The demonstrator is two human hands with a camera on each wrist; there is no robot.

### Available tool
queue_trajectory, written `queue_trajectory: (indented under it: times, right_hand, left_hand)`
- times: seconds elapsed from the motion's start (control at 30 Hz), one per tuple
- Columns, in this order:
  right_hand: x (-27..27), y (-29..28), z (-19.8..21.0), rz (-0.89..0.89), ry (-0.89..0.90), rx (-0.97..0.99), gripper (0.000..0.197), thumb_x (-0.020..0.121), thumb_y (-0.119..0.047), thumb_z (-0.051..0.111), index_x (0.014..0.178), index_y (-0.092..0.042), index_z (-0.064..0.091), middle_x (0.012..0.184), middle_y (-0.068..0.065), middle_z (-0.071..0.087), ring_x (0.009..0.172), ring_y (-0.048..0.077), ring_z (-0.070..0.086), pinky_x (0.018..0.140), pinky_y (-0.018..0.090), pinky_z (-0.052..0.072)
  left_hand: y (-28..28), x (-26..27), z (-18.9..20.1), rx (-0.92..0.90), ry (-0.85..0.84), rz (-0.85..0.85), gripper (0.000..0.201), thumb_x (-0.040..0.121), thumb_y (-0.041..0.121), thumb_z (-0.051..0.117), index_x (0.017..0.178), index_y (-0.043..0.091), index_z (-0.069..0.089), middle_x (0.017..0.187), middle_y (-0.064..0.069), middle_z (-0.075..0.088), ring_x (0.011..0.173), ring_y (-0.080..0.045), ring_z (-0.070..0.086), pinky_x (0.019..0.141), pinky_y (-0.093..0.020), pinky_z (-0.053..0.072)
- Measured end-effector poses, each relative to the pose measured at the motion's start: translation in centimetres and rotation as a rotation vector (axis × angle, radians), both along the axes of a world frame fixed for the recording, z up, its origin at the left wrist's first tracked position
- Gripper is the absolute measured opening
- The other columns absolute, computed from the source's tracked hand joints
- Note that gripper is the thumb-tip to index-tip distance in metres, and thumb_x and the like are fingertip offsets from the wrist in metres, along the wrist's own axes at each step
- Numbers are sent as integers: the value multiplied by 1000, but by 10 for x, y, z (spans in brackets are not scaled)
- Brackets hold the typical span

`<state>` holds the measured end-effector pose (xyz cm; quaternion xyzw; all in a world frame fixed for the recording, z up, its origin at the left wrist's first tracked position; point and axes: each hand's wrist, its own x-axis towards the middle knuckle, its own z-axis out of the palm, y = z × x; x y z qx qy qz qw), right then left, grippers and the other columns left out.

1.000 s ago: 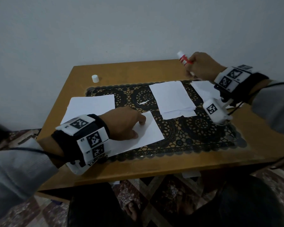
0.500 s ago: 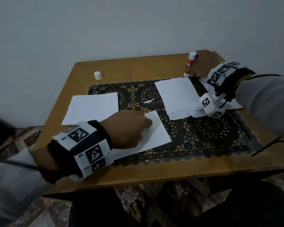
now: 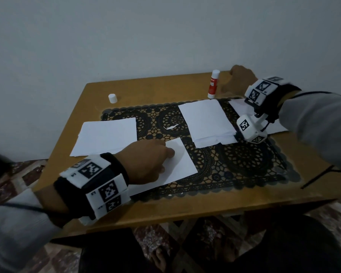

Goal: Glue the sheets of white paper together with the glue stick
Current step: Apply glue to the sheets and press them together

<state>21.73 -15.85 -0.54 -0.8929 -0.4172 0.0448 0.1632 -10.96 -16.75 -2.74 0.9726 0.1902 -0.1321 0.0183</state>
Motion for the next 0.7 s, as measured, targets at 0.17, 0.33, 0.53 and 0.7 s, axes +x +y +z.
queue_trajectory:
  times: [0.17,0.33,0.53,0.7]
  right_hand:
    - [7,-57,16,219,-130,-182,39,86,-26,70,118,-6,61,126,15,57,111,32,54,83,30,38]
    - [-1,-118,15,332,-125,-396,50,82,-46,70,118,-13,61,117,6,60,97,19,50,80,28,35]
    - [-7,-140,5,481,-262,-588,48,90,-43,63,129,-17,52,132,5,54,116,22,49,81,24,31]
    - [1,-141,6,530,-255,-519,27,92,-30,63,114,-15,63,115,1,61,103,18,53,78,23,33]
  left_hand:
    - [2,-1,-3,16,-6,17,44,92,28,57,134,24,47,116,-4,51,104,-23,53,84,-30,43]
    - [-5,0,-4,33,-6,40,45,92,25,57,136,25,47,119,-4,51,108,-23,52,83,-29,42]
    - [-10,-1,-3,43,-1,80,47,93,25,54,139,25,44,123,-6,51,112,-25,52,88,-31,44]
    - [-11,-2,-2,44,-1,82,47,93,25,54,139,25,44,122,-6,52,112,-25,52,87,-30,43]
